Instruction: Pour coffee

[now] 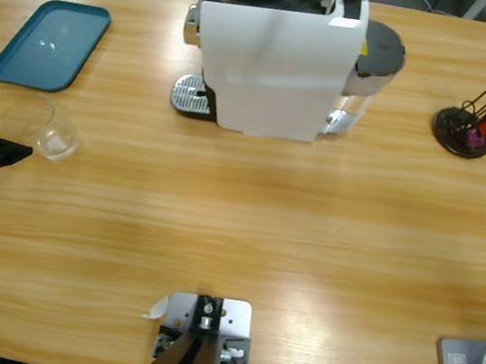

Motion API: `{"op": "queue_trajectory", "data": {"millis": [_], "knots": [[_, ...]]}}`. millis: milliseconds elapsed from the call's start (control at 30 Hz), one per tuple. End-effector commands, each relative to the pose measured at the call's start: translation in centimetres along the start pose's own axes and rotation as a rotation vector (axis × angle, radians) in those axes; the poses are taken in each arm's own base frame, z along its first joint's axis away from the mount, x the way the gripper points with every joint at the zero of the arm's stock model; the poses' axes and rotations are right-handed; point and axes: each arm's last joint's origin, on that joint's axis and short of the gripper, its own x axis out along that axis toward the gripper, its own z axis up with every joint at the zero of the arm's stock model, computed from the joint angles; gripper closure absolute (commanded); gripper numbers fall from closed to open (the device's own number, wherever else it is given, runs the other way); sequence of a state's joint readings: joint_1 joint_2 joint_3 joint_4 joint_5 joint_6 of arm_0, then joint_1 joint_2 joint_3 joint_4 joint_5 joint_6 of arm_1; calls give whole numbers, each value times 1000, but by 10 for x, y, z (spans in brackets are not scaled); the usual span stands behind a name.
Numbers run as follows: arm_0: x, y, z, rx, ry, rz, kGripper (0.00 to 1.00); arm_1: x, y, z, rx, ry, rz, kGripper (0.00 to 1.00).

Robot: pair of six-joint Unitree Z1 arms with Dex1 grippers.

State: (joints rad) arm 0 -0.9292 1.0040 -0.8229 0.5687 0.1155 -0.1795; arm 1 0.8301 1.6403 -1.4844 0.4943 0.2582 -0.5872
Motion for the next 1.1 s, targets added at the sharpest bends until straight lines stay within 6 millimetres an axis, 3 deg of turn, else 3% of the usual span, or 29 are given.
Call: {"op": "queue_trajectory", "data": {"millis": [33, 200, 533, 867, 1100], "knots": [[-6, 5, -4, -13, -6, 30, 9, 61, -39, -17, 34, 70, 57, 860], [-3, 6, -10, -14, 11, 32, 9, 74, -56, -25, 60, 79, 40, 855], [1, 7, -18, -14, 24, 32, 9, 77, -62, -35, 79, 123, -8, 852], [3, 7, -21, -17, 25, 33, 9, 78, -62, -40, 83, 140, -14, 851], [2, 8, -23, -19, 23, 32, 9, 85, -55, -54, 99, 170, 2, 851]]}}
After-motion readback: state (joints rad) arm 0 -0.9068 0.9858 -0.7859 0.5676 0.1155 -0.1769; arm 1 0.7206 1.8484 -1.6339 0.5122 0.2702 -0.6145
